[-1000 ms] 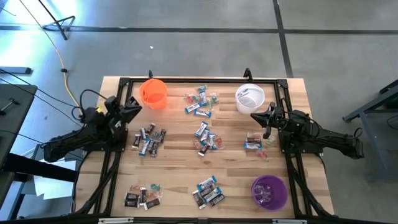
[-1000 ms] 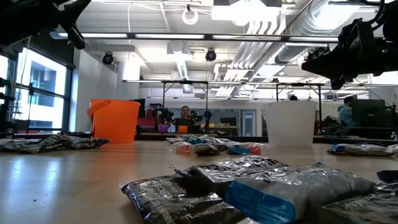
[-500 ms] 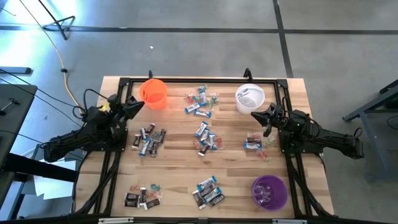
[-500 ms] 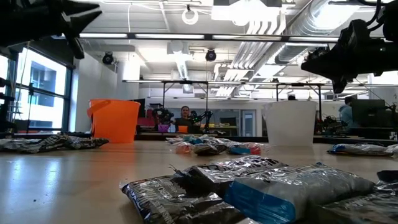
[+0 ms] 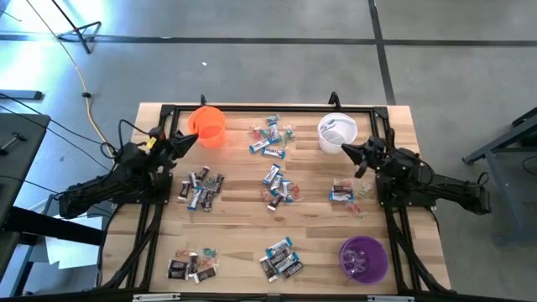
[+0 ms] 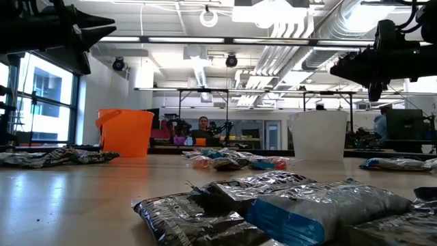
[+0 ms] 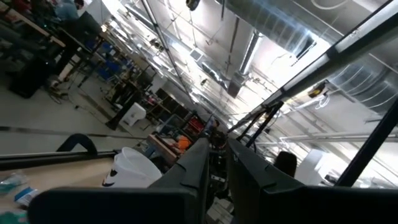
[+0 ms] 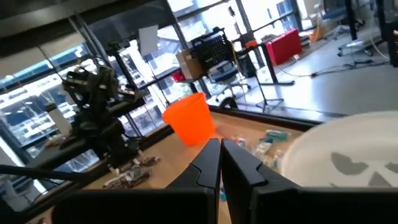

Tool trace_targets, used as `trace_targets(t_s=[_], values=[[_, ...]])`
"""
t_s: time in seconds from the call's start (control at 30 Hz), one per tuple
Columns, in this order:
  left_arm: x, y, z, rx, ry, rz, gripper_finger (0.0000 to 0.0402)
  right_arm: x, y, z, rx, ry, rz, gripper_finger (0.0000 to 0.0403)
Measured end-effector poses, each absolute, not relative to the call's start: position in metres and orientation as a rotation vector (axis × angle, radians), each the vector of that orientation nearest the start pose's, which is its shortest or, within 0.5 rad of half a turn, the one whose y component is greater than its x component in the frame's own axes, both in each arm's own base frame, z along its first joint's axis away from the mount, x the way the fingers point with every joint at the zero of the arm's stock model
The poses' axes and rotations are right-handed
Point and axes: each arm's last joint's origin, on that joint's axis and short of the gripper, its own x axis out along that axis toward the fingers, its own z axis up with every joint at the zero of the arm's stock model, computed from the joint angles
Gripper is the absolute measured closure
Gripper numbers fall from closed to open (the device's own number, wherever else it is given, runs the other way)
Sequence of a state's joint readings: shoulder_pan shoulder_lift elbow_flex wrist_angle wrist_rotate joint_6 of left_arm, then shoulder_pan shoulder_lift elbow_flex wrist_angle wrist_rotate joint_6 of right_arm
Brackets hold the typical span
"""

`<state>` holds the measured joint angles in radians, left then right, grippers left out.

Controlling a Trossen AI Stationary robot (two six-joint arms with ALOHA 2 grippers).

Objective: Sort candy
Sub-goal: Put the brown chocolate into the orange bucket

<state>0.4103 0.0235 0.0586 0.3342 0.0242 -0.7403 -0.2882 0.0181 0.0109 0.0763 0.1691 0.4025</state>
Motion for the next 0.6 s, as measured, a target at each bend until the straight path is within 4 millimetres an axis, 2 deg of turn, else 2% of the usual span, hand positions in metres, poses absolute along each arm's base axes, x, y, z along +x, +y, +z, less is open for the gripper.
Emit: trace_targets(t_s=[0.17,0.4,0.53,0.6], values=[[0.082,0.035,0.213,-0.642,-0.484,0.229,0.036,0.091,-0.033,0.181,0.47,-0.268,-0.447,0.0394],[0.082,0.035,0.213,-0.643,-0.485,0.232,0.036,0.091,-0.033,0.182,0.622,-0.314,-0.415,0.0394],[0.081,0.036,0.213,-0.676,-0.508,0.255,0.036,0.091,-0.031,0.183,0.732,-0.316,-0.347,0.0394],[0.081,0.036,0.215,-0.693,-0.532,0.245,0.036,0.09,-0.03,0.191,0.732,-0.312,-0.298,0.0394]])
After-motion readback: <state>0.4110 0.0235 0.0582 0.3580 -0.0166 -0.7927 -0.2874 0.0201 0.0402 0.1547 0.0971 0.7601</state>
